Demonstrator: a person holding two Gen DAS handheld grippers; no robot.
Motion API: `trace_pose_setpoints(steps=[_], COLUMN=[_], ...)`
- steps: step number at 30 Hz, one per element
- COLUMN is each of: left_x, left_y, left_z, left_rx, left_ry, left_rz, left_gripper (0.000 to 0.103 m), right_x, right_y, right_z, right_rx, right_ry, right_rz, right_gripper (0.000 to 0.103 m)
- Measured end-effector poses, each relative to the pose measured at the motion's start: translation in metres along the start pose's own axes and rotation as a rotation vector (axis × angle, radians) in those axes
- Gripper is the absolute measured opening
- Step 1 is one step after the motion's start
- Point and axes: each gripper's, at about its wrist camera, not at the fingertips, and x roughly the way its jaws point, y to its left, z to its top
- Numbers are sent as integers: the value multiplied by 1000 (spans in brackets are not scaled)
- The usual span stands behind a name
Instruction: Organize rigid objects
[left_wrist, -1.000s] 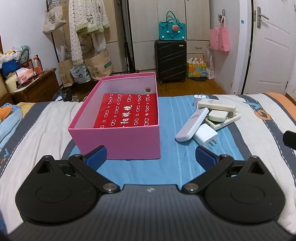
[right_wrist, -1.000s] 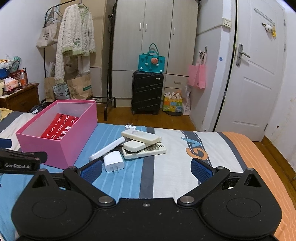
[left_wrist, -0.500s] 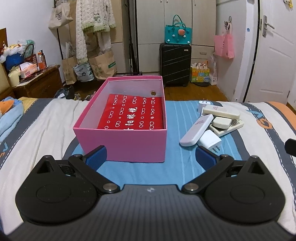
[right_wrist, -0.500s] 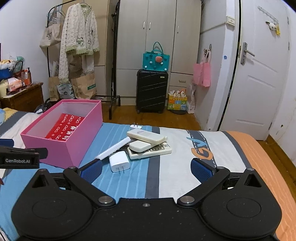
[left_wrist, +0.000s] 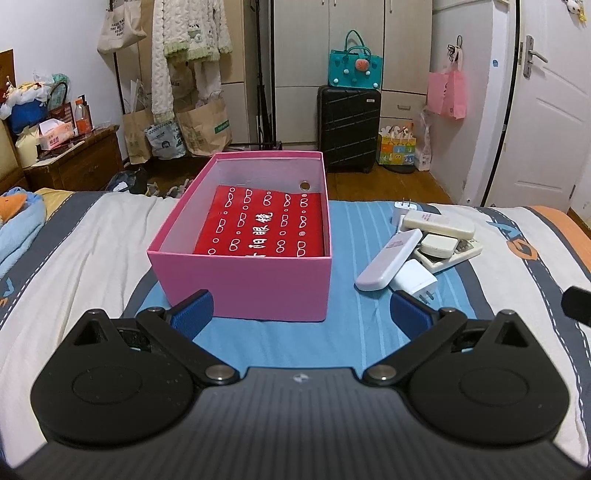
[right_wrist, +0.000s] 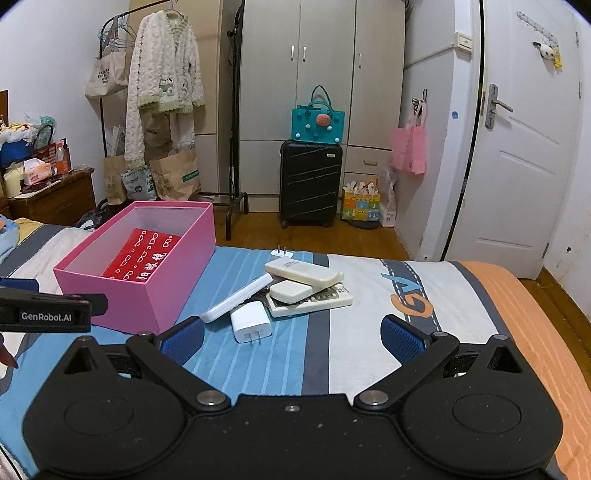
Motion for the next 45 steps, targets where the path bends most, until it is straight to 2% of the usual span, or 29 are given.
trace_pose_setpoints(steps=[15,19,23,27,31,34,36,40,43,45], left_x=[3,3,-9,-9,13,38,55,84,104,120], left_y=[-5,-10,-29,-47,-56,-58,-59,-67,-77,-85], left_z=[0,12,44,71,91,99,103,103,102,103], left_rx=[10,7,115,207,241,257,255,282,309,340], left_ry=[19,46,7,-24,24,65,109,157,207,242], left_rz=[-40,-94,-85,-78,-133,-170,-202,-233,-253,-252], left_gripper=[102,99,99,99,97,91,87,82,68,65], right_x=[6,4,6,26,53,68,78,100,114,123], right_y=[-6,-12,-29,-46,-61,-67,-64,-53,-45,-35], right_z=[-3,4,16,42,68,73,65,45,35,29], right_rx=[20,31,8,-46,-30,19,10,-42,-65,-102], right_ry=[30,-6,-109,-74,33,96,113,126,142,145], right_rz=[19,98,277,279,309,368,387,404,427,429], right_gripper=[103,103,103,103,100,94,90,89,89,89])
